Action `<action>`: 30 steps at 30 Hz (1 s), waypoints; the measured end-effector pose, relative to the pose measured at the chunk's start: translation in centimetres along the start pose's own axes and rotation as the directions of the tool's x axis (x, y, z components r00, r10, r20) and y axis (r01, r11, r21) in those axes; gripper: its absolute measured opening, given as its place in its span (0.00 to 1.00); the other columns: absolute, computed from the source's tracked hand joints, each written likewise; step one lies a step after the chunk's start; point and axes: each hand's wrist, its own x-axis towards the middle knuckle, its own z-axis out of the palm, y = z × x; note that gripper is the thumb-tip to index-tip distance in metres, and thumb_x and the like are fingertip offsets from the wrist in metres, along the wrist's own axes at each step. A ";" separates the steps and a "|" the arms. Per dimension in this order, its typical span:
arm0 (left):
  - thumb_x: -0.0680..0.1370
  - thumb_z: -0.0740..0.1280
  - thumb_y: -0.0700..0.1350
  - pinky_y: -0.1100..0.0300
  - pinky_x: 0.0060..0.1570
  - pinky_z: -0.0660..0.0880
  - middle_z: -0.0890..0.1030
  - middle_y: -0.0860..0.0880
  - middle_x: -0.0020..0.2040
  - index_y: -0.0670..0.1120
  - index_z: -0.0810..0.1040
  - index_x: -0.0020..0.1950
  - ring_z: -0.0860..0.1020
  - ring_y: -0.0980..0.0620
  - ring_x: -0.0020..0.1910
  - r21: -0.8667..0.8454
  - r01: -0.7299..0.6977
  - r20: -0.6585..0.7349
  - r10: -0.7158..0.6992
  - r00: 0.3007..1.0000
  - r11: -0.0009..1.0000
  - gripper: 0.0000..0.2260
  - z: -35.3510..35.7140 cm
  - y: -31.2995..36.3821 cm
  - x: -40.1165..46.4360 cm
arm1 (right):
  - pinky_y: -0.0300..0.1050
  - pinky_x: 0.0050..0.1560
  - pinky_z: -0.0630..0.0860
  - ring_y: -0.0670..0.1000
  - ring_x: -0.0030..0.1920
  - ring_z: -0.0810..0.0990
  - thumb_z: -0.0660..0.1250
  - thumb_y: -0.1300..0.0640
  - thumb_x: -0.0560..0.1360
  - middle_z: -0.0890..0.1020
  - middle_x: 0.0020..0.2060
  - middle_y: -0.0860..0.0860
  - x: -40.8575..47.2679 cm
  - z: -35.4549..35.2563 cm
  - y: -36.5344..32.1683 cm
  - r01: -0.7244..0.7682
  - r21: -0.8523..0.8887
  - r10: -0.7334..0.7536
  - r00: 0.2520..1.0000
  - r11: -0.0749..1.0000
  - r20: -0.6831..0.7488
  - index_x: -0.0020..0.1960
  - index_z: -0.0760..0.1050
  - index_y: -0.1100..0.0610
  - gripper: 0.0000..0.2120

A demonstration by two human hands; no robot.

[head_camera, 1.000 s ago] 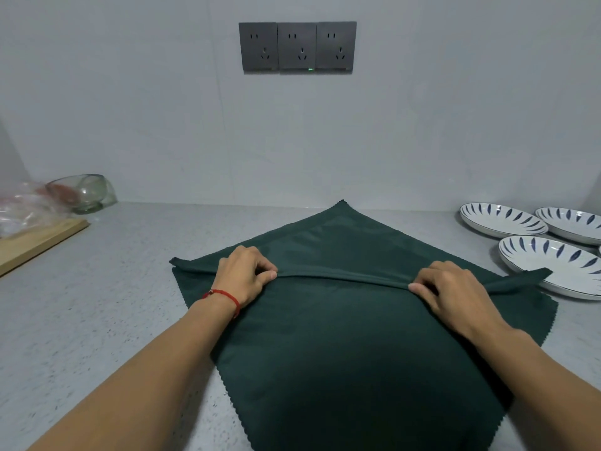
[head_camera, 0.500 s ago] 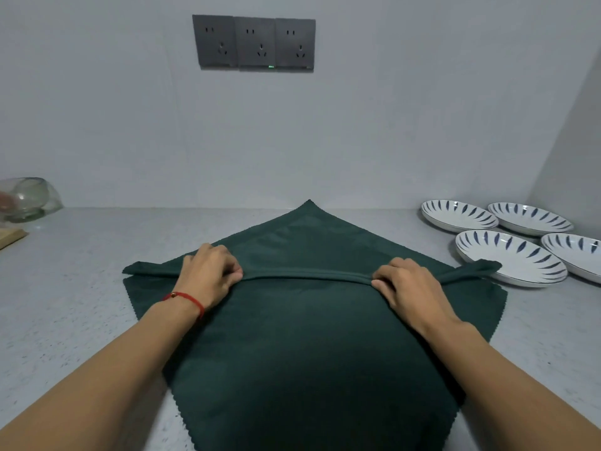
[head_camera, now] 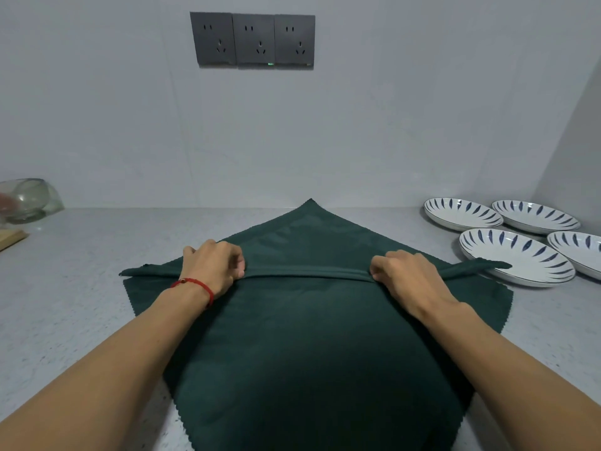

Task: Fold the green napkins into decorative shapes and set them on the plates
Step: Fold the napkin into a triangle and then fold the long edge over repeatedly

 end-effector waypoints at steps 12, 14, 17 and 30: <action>0.78 0.70 0.49 0.56 0.52 0.66 0.82 0.54 0.45 0.52 0.84 0.48 0.78 0.49 0.53 0.043 -0.053 0.085 0.049 0.995 0.998 0.04 -0.1 -0.1 0.9 | 0.50 0.45 0.74 0.56 0.47 0.77 0.63 0.53 0.81 0.77 0.43 0.49 1.1 0.5 0.2 -0.082 0.118 0.074 0.995 0.990 0.072 0.47 0.75 0.52 0.06; 0.78 0.70 0.49 0.54 0.53 0.71 0.83 0.52 0.49 0.53 0.83 0.49 0.79 0.47 0.54 0.047 -0.029 0.131 0.022 0.991 0.999 0.03 -0.2 -0.1 1.3 | 0.51 0.46 0.74 0.56 0.46 0.75 0.62 0.53 0.81 0.76 0.42 0.49 1.1 0.3 0.1 -0.060 0.094 0.052 0.995 0.994 0.083 0.48 0.73 0.51 0.04; 0.77 0.72 0.49 0.53 0.54 0.73 0.82 0.53 0.48 0.54 0.80 0.46 0.79 0.46 0.52 0.033 -0.025 0.123 0.021 0.992 0.999 0.02 -0.1 -0.2 1.6 | 0.52 0.46 0.73 0.54 0.44 0.73 0.58 0.52 0.82 0.74 0.41 0.49 0.7 0.1 0.0 0.000 0.077 -0.006 0.997 0.997 0.076 0.50 0.70 0.49 0.03; 0.75 0.72 0.50 0.53 0.49 0.75 0.79 0.58 0.45 0.54 0.83 0.43 0.78 0.54 0.46 -0.107 -0.260 0.048 0.267 0.963 0.960 0.01 0.7 -2.3 0.8 | 0.49 0.46 0.75 0.53 0.52 0.77 0.62 0.49 0.82 0.78 0.47 0.46 1.3 0.0 0.9 0.020 0.064 -0.026 0.995 0.998 0.096 0.51 0.79 0.48 0.07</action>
